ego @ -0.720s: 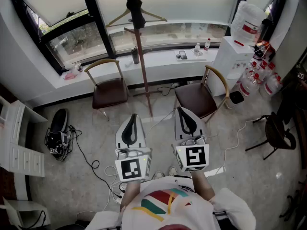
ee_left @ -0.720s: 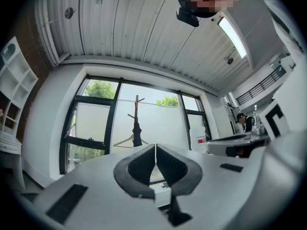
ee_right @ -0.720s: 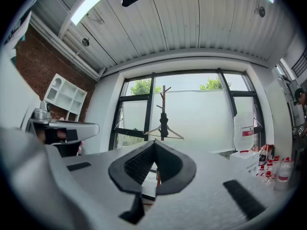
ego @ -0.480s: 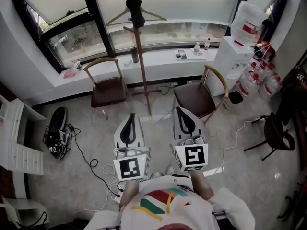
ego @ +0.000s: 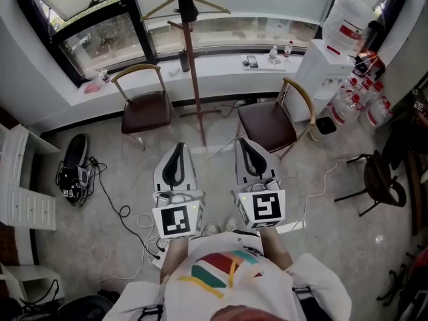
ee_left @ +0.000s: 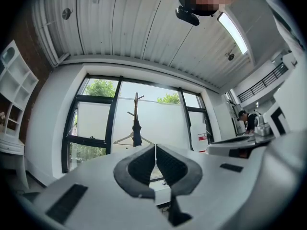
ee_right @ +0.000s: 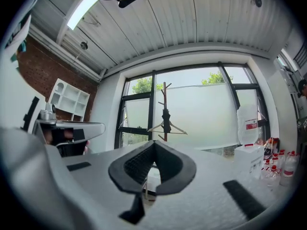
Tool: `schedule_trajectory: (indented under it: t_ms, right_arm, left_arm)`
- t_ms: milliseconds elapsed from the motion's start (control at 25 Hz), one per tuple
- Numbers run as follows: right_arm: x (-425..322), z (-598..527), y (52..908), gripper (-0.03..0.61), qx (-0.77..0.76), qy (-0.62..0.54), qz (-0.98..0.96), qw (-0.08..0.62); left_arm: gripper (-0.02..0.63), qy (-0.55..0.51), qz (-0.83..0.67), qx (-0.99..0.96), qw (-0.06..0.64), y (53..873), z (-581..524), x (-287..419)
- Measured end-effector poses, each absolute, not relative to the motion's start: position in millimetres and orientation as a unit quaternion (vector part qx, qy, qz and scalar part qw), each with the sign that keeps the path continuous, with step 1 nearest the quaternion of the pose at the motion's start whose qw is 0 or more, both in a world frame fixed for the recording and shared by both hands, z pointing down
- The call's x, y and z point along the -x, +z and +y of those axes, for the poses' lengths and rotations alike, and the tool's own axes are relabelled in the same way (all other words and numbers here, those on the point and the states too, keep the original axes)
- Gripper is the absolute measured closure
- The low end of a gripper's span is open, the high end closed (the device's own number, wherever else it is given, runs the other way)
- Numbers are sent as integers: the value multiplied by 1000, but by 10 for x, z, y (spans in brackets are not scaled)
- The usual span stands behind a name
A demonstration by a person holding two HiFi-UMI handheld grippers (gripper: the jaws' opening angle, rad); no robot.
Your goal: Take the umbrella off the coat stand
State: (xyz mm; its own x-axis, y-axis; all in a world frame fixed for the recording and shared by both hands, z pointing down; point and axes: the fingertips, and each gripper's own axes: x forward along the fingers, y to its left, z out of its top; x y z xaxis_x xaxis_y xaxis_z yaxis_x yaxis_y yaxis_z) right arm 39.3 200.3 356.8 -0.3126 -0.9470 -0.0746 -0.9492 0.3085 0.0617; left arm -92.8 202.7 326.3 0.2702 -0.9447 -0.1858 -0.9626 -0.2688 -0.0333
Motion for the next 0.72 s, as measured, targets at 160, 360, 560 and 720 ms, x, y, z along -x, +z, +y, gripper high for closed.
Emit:
schedule_trajectory:
  t_ms: [160,360,560,720]
  right_arm:
    - [-400,1957,3596,578,576,48,816,12]
    - [-454,1894,3692,578,560,37,828,0]
    - [-607,1936,3764,578,548,32,836,12]
    - [-726,1997,3819,578,540,22,841,16]
  left_arm:
    - [604,65,596,797,77,3262,1972,809]
    - [604,49,592,801,74,3355,1916,647]
    - [604,37,592,801,82,3430,1942,443]
    - [604,34,598,796,80,3479,2013,344]
